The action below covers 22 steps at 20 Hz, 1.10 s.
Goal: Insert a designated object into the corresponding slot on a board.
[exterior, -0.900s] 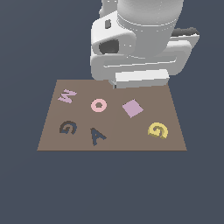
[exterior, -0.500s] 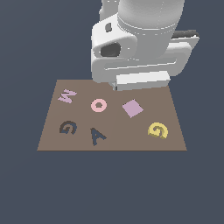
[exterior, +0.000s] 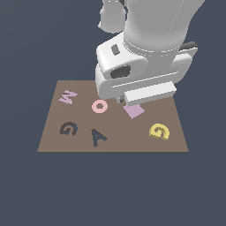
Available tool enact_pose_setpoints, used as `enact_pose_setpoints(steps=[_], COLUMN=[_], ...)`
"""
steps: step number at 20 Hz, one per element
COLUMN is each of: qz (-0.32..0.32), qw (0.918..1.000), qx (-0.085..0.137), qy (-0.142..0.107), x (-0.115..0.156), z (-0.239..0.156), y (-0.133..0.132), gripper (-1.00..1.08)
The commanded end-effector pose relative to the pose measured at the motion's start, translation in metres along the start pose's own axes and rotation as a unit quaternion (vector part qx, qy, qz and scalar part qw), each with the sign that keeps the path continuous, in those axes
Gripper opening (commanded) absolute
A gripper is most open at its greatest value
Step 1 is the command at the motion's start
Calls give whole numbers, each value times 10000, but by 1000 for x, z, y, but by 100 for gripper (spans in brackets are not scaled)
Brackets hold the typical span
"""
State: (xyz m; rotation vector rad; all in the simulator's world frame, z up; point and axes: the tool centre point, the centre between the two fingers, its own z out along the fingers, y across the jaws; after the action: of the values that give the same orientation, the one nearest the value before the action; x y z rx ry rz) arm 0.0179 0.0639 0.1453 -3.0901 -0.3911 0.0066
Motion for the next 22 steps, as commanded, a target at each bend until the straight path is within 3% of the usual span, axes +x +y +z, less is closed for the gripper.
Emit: enact_pose_setpoints(steps=[1,5,9,22], qz=[-332,-999,-1821,-3948], qw=[9994,9950,9833,9187], qx=[-6,-22,-42,-101], qy=[-5,-13,-22,-48], x=[8,23,41,80], z=[7,20,37,82], y=[-2,-7,-16,-54], gripper=[100,100,100,100])
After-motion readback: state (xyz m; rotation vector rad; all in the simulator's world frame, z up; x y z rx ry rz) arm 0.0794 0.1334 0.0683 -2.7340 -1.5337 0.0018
